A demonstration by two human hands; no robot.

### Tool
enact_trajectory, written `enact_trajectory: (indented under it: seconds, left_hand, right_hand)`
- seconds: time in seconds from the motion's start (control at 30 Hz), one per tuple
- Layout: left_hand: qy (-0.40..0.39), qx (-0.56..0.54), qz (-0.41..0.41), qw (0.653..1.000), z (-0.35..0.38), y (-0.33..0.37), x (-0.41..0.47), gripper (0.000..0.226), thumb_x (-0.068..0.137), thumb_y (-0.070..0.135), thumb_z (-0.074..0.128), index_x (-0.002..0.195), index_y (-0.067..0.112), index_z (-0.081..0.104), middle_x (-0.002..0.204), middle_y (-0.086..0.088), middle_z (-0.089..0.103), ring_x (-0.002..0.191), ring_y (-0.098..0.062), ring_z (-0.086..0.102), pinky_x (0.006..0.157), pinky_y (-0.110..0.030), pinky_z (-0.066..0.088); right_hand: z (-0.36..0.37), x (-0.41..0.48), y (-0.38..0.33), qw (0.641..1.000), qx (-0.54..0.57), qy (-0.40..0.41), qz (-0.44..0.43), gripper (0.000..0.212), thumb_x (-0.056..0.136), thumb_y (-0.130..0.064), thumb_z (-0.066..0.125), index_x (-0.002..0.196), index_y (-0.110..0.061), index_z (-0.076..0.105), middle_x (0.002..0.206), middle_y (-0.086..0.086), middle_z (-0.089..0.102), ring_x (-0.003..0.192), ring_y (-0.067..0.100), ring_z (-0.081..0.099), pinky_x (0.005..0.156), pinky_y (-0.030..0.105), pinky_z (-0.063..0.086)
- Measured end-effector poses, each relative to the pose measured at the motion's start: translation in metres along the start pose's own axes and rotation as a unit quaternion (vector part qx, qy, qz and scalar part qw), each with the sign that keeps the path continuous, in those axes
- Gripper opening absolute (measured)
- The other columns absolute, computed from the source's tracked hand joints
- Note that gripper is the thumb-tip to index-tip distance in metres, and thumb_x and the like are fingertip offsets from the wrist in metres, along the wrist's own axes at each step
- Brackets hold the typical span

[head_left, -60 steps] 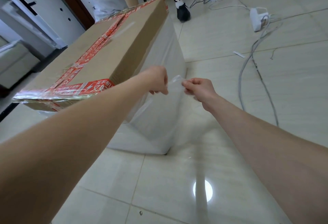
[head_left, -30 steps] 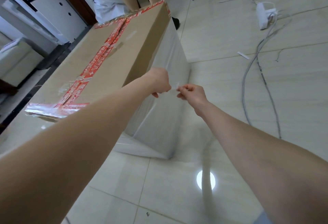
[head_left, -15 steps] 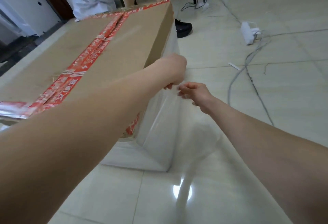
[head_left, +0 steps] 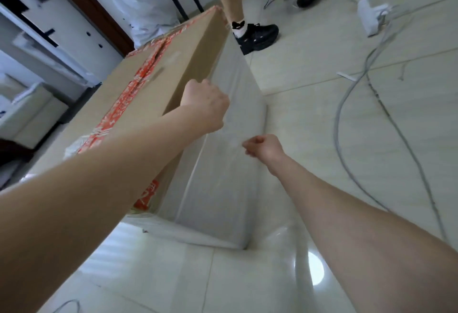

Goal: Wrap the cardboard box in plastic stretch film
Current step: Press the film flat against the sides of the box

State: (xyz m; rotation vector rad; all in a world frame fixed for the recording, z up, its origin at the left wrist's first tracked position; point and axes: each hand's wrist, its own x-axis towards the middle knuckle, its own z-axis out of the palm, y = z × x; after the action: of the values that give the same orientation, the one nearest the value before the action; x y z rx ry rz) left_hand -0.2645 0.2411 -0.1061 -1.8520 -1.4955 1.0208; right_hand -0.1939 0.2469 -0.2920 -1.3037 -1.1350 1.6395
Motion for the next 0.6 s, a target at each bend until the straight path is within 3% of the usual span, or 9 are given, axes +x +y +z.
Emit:
enact_trajectory:
  seconds: [0.07, 0.17, 0.4, 0.47, 0.53, 0.6]
  left_hand:
    - [0.001, 0.030, -0.002, 1.000, 0.002, 0.000, -0.003, 0.023, 0.090, 0.028, 0.051, 0.107, 0.016, 0.061, 0.110, -0.004, 0.058, 0.107, -0.024, 0.048, 0.069, -0.032, 0.033]
    - [0.005, 0.058, -0.001, 0.998, 0.007, 0.000, -0.008, 0.025, 0.093, 0.027, 0.048, 0.113, 0.017, 0.059, 0.116, -0.005, 0.055, 0.110, -0.025, 0.045, 0.072, -0.032, 0.030]
    - [0.033, 0.066, -0.004, 0.997, 0.015, -0.010, -0.013, 0.024, 0.094, 0.017, 0.045, 0.115, 0.015, 0.056, 0.121, -0.008, 0.051, 0.112, -0.027, 0.045, 0.074, -0.034, 0.032]
    - [0.074, 0.083, 0.032, 0.993, 0.019, -0.009, -0.016, 0.030, 0.094, 0.011, 0.038, 0.122, 0.012, 0.049, 0.127, -0.011, 0.047, 0.116, -0.028, 0.044, 0.078, -0.035, 0.036]
    - [0.152, 0.110, 0.086, 0.979, 0.020, 0.001, -0.022, 0.045, 0.089, 0.009, 0.026, 0.125, 0.010, 0.054, 0.129, -0.011, 0.052, 0.122, -0.027, 0.049, 0.088, -0.034, 0.043]
    - [0.191, 0.097, 0.154, 0.965, 0.025, 0.027, -0.033, 0.053, 0.089, 0.011, 0.021, 0.132, 0.003, 0.051, 0.136, -0.015, 0.051, 0.133, -0.028, 0.042, 0.104, -0.035, 0.038]
  right_hand:
    - [0.004, 0.006, 0.002, 1.000, -0.003, 0.024, 0.005, 0.023, 0.084, -0.019, 0.070, 0.061, -0.019, 0.064, 0.064, 0.003, 0.064, 0.063, 0.017, 0.059, 0.075, 0.033, 0.049]
    - [0.006, 0.011, 0.005, 0.998, -0.017, 0.051, 0.033, 0.025, 0.083, -0.028, 0.070, 0.060, -0.020, 0.063, 0.082, 0.009, 0.072, 0.084, 0.026, 0.068, 0.086, 0.037, 0.054]
    - [0.016, 0.007, 0.005, 0.993, -0.050, 0.093, 0.047, 0.017, 0.085, -0.036, 0.067, 0.089, -0.020, 0.072, 0.102, 0.006, 0.072, 0.098, 0.027, 0.065, 0.084, 0.031, 0.048]
    - [0.017, 0.005, 0.002, 0.991, -0.066, 0.105, 0.047, 0.016, 0.086, -0.035, 0.066, 0.089, -0.021, 0.071, 0.104, 0.006, 0.071, 0.101, 0.026, 0.064, 0.083, 0.030, 0.047]
    - [0.017, 0.004, -0.001, 0.989, -0.083, 0.110, 0.049, 0.014, 0.087, -0.034, 0.065, 0.087, -0.021, 0.069, 0.106, 0.006, 0.070, 0.102, 0.026, 0.063, 0.083, 0.028, 0.046]
    - [0.017, 0.002, -0.004, 0.988, -0.102, 0.104, 0.046, 0.013, 0.089, -0.033, 0.061, 0.082, -0.022, 0.066, 0.106, 0.006, 0.069, 0.101, 0.027, 0.062, 0.083, 0.028, 0.045]
